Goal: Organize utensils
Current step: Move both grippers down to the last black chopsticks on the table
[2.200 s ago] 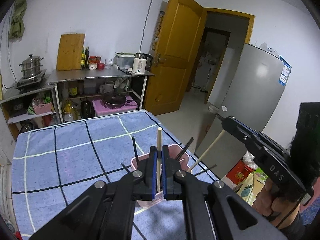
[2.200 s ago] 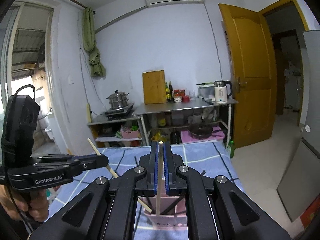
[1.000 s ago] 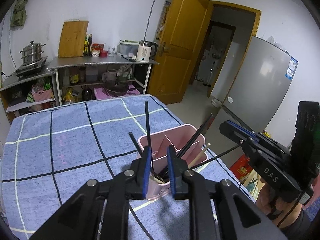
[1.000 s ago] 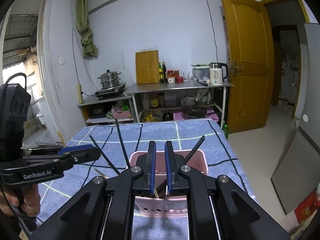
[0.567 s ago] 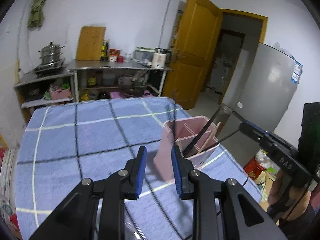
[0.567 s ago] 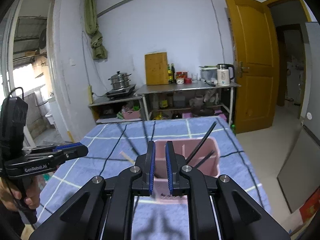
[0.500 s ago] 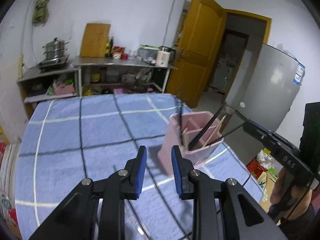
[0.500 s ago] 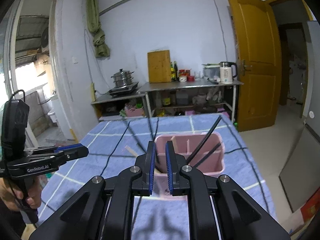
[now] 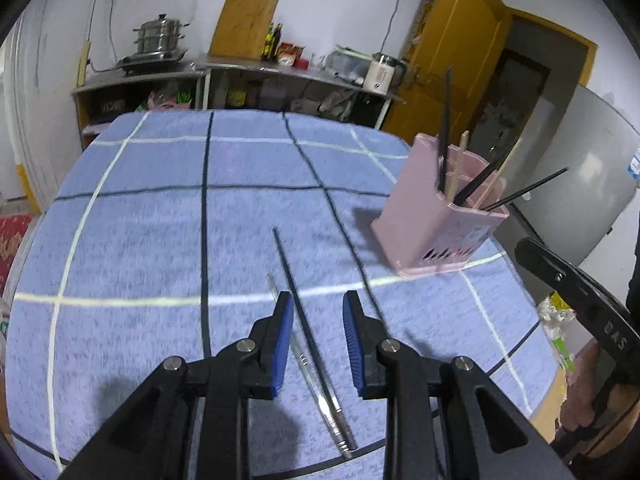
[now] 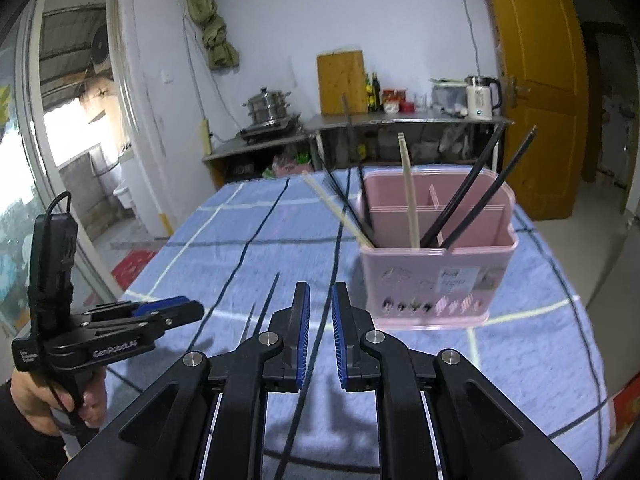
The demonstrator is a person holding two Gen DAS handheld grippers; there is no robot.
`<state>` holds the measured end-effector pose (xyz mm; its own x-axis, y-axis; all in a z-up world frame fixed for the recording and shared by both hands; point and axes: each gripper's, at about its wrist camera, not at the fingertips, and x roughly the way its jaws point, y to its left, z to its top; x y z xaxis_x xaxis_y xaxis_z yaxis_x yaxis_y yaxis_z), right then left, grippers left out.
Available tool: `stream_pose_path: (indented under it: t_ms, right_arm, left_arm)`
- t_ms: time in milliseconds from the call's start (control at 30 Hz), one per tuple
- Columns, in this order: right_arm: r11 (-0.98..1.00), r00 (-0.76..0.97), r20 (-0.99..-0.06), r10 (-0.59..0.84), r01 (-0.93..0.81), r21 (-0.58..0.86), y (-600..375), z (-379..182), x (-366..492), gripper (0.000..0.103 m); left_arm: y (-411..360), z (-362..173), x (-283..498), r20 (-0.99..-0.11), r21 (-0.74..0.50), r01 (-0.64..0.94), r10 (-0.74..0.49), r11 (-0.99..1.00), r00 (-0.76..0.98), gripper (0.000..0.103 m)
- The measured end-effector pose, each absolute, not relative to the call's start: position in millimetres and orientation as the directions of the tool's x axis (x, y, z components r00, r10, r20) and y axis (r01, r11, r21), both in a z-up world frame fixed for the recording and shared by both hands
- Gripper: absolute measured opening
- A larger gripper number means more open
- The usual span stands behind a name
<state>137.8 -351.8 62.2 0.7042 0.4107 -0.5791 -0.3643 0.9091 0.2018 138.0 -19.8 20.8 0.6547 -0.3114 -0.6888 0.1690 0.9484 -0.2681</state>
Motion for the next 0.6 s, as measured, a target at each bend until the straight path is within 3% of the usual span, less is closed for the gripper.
stream_pose_path:
  t_ms: [600]
  right_arm:
    - [0.892,0.628,-0.641,0.441,-0.385,0.237,-341.2,23.8,146.7,0.011]
  left_arm:
    - [-19.6,-42.2,166.6,-0.771,-0.302,0.074,-0.289,0.951,0.567,0.027]
